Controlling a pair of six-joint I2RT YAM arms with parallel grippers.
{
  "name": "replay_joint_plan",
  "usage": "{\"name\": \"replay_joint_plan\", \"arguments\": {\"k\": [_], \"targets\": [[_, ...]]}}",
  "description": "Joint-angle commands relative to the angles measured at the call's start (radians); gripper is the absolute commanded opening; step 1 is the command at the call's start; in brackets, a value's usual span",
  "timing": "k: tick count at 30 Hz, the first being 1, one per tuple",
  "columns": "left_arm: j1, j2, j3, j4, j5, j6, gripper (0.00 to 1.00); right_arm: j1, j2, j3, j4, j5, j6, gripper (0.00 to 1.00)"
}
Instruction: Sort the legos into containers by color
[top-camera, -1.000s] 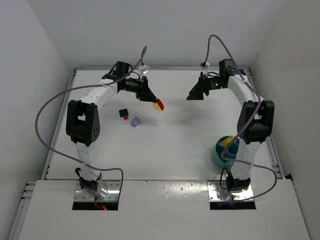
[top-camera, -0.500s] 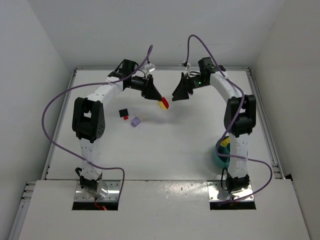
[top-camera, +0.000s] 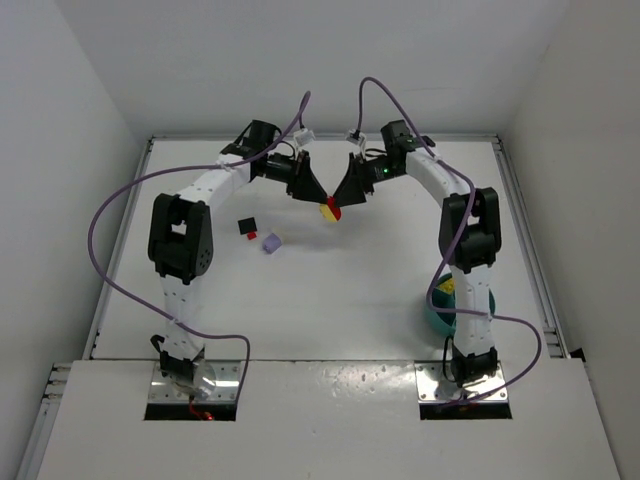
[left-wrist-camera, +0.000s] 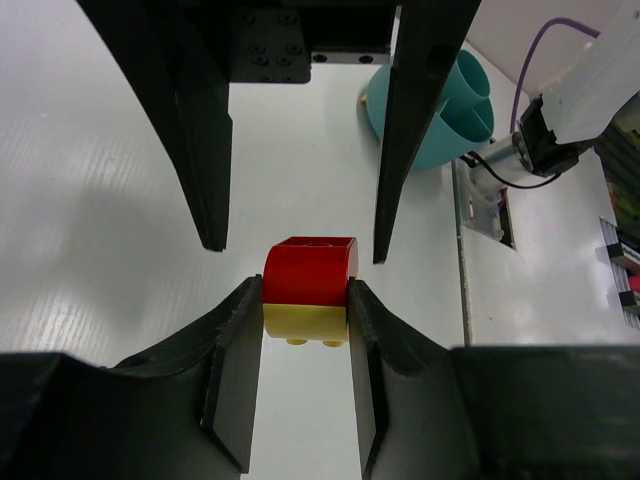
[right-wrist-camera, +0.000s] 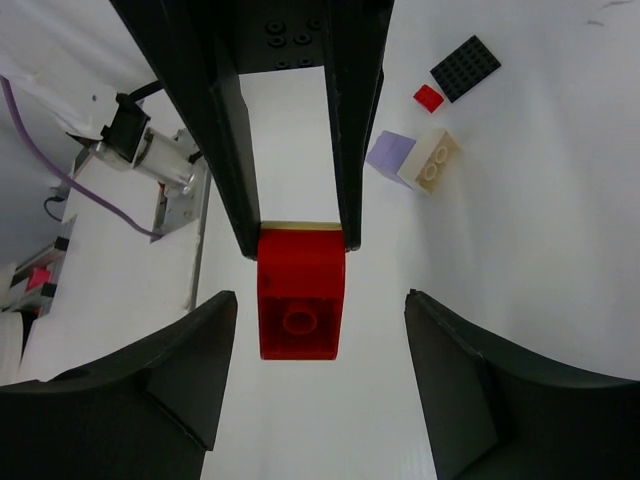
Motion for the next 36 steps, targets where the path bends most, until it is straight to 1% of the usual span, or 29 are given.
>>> {"name": "replay_joint_plan", "arguments": {"k": [1, 5, 10, 11, 12, 13, 14, 15, 16, 17, 19, 20, 23, 25, 28, 30, 35, 36], "targets": [[-0.011, -0.004, 0.035, 0.022, 0.054, 0.017, 0.00, 0.017, 0.016, 0.039, 0.039, -0.043, 0.007, 0.68], [-0.011, -0.004, 0.035, 0.022, 0.054, 0.026, 0.00, 0.026, 0.016, 0.050, 0.039, -0.043, 0.007, 0.66], [-0.011, -0.004, 0.026, 0.022, 0.054, 0.035, 0.00, 0.036, 0.025, 0.050, 0.059, -0.053, 0.025, 0.52], [-0.011, -0.004, 0.026, 0.022, 0.054, 0.036, 0.00, 0.036, 0.025, 0.050, 0.059, -0.053, 0.026, 0.47], [-0.011, -0.004, 0.026, 0.022, 0.054, 0.036, 0.00, 0.036, 0.025, 0.050, 0.070, -0.053, 0.026, 0.44], [-0.011, -0.004, 0.017, 0.022, 0.054, 0.036, 0.07, 0.036, 0.025, 0.040, 0.070, -0.053, 0.026, 0.41], [-0.011, -0.004, 0.008, 0.022, 0.054, 0.036, 0.09, 0.036, 0.025, 0.039, 0.070, -0.053, 0.026, 0.33], [-0.011, -0.013, 0.008, 0.022, 0.043, 0.045, 0.12, 0.036, 0.013, 0.030, 0.070, -0.053, 0.026, 0.29], [-0.011, -0.013, -0.004, 0.022, 0.043, 0.045, 0.24, 0.036, 0.013, 0.020, 0.079, -0.043, 0.026, 0.24], [-0.011, -0.025, -0.021, 0.022, 0.034, 0.045, 0.29, 0.026, 0.001, 0.019, 0.079, -0.043, 0.026, 0.16], [0.000, -0.036, -0.040, 0.022, 0.034, 0.063, 0.34, 0.016, -0.012, 0.000, 0.079, -0.043, 0.026, 0.09], [0.000, -0.045, -0.057, 0.022, 0.024, 0.063, 0.39, 0.016, -0.022, 0.000, 0.079, -0.043, 0.026, 0.07], [0.000, -0.056, -0.084, 0.022, 0.024, 0.074, 0.44, 0.016, -0.032, -0.010, 0.079, -0.043, 0.026, 0.04], [0.000, -0.056, -0.084, 0.022, 0.024, 0.074, 0.49, 0.016, -0.041, -0.010, 0.079, -0.043, 0.026, 0.03], [0.000, -0.056, -0.084, 0.022, 0.024, 0.074, 0.53, 0.016, -0.041, -0.010, 0.090, -0.053, 0.036, 0.02], [0.000, -0.056, -0.084, 0.022, 0.024, 0.074, 0.57, 0.016, -0.041, -0.010, 0.099, -0.053, 0.048, 0.00], [0.000, -0.065, -0.094, 0.022, 0.015, 0.085, 0.58, 0.016, -0.041, 0.000, 0.108, -0.053, 0.049, 0.00], [0.000, -0.065, -0.084, 0.022, 0.015, 0.085, 0.57, 0.016, -0.041, 0.000, 0.108, -0.053, 0.049, 0.00]]}}
